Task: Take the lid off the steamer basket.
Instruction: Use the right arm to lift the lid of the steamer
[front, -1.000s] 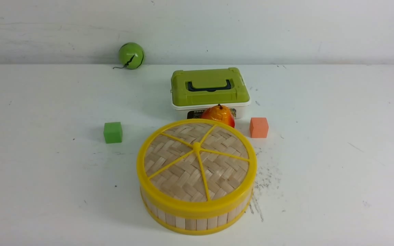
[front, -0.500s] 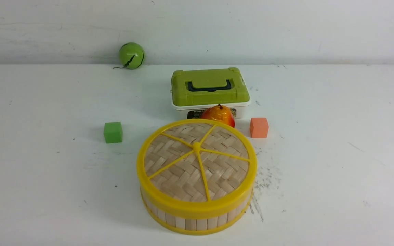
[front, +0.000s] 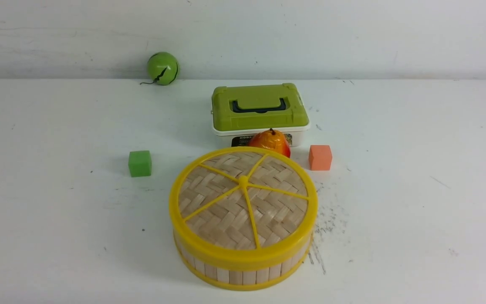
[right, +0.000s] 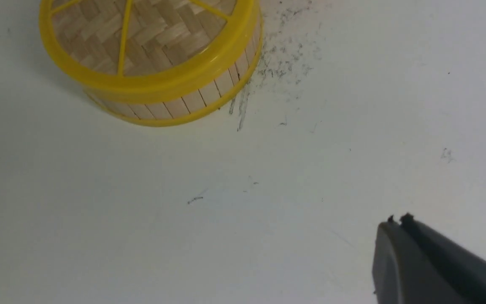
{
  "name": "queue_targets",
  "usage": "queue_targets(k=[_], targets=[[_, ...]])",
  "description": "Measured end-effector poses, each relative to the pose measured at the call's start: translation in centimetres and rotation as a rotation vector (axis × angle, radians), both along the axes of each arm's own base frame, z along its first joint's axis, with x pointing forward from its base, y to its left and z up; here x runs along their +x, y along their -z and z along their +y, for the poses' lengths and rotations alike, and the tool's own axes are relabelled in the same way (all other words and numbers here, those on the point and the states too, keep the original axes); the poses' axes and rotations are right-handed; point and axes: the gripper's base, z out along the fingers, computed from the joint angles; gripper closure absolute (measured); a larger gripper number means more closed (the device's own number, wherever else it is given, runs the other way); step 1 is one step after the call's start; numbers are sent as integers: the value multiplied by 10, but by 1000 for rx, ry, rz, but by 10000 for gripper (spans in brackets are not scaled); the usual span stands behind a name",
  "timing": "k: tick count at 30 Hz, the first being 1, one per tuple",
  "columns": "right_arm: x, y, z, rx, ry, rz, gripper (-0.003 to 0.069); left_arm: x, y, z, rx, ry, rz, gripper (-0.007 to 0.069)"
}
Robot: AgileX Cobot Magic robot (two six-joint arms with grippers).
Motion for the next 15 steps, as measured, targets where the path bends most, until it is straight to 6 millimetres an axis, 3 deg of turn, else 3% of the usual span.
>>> queue_targets(k=[6,15], targets=[[25,-6,10,-68,-105,100,670,0,0,0,0,0,0,385],[93,-35,39,-218,-161,193,670,0,0,0,0,0,0,385]])
